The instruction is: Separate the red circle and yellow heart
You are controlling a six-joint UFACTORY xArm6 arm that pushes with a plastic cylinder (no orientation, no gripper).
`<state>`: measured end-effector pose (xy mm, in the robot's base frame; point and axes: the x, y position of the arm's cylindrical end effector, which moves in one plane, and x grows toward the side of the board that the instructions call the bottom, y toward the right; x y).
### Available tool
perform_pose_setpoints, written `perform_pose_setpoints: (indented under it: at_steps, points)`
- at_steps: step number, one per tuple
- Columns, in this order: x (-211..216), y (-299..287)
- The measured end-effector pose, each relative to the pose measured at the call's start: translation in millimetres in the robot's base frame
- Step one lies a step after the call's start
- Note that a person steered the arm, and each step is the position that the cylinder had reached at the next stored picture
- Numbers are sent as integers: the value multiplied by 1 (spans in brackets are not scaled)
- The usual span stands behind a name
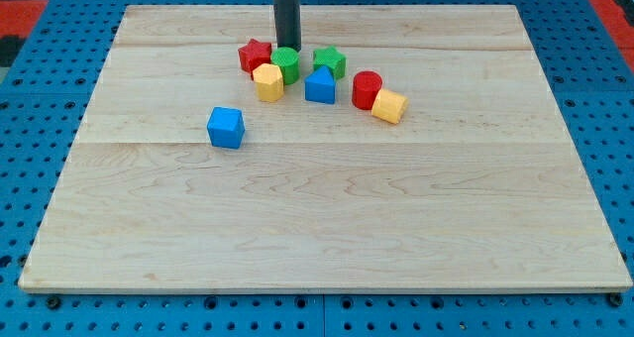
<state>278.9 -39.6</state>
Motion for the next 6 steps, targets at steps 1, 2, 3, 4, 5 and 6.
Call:
perform_pose_setpoints:
  at_steps: [1, 2, 3, 4, 5, 6]
  points:
    - [-15, 30]
    - [-9, 79]
    - [12, 134]
    - [56, 168]
    - [89, 195]
    - [91, 99]
